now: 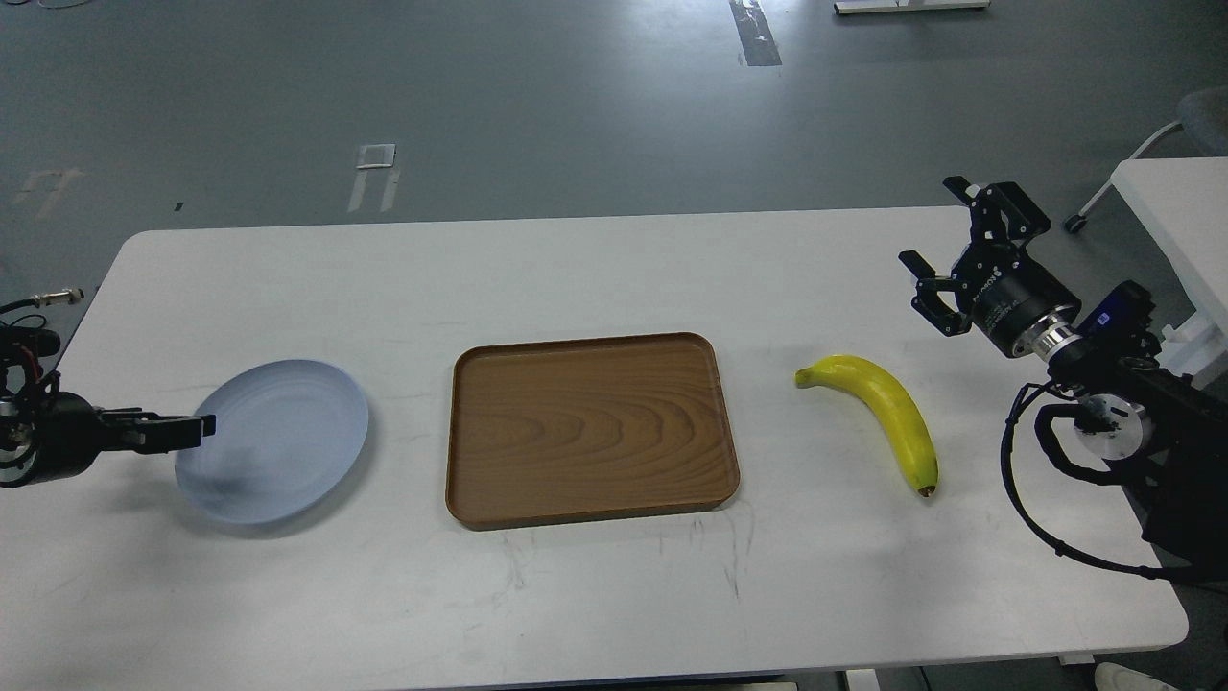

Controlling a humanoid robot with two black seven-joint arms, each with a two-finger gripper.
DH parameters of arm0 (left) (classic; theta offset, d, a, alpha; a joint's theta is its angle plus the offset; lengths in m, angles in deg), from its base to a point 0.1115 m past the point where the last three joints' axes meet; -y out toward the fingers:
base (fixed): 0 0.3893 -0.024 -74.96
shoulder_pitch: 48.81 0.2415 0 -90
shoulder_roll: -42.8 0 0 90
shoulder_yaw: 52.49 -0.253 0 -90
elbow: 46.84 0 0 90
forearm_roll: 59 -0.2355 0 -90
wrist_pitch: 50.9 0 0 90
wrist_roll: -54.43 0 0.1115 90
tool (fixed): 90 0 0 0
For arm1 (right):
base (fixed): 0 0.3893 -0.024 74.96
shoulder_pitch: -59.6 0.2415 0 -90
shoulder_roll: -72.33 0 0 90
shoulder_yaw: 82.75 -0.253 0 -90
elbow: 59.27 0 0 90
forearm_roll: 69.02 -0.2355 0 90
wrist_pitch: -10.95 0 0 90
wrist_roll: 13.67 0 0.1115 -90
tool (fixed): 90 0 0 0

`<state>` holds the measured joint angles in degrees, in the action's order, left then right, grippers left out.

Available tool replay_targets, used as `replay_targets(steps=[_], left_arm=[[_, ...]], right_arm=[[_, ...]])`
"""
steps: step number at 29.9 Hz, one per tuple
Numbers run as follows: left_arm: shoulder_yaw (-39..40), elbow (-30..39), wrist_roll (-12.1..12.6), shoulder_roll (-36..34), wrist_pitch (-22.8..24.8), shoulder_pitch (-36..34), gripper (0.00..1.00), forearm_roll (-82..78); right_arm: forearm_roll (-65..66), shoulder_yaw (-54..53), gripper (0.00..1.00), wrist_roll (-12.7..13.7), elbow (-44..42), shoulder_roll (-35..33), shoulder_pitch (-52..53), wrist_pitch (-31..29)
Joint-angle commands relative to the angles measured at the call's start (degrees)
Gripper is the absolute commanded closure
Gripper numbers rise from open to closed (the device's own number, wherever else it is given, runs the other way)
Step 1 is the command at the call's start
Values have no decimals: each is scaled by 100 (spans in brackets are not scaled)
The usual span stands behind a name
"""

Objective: Place banana on plate with both arms
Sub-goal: 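Grasp the edge of the light blue plate with the left gripper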

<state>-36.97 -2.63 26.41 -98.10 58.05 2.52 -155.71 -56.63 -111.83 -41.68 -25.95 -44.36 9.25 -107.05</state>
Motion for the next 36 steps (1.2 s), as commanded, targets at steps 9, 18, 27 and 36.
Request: replay_targets(steps=[9,18,27,36], left_arm=[[-49,-430,1,291,-112,78,20,177],[-57,-430,1,291,-94,87,56,301],[-49,-430,1,282,-94,122,100,310],[-49,-395,1,247,-155,17,100,503]], right_arm=[[9,16,0,1,0,14,-10,0],[9,16,0,1,0,14,-10,0],[9,16,0,1,-9,14,-10,0],[9,16,0,1,0,-3,-1,0]])
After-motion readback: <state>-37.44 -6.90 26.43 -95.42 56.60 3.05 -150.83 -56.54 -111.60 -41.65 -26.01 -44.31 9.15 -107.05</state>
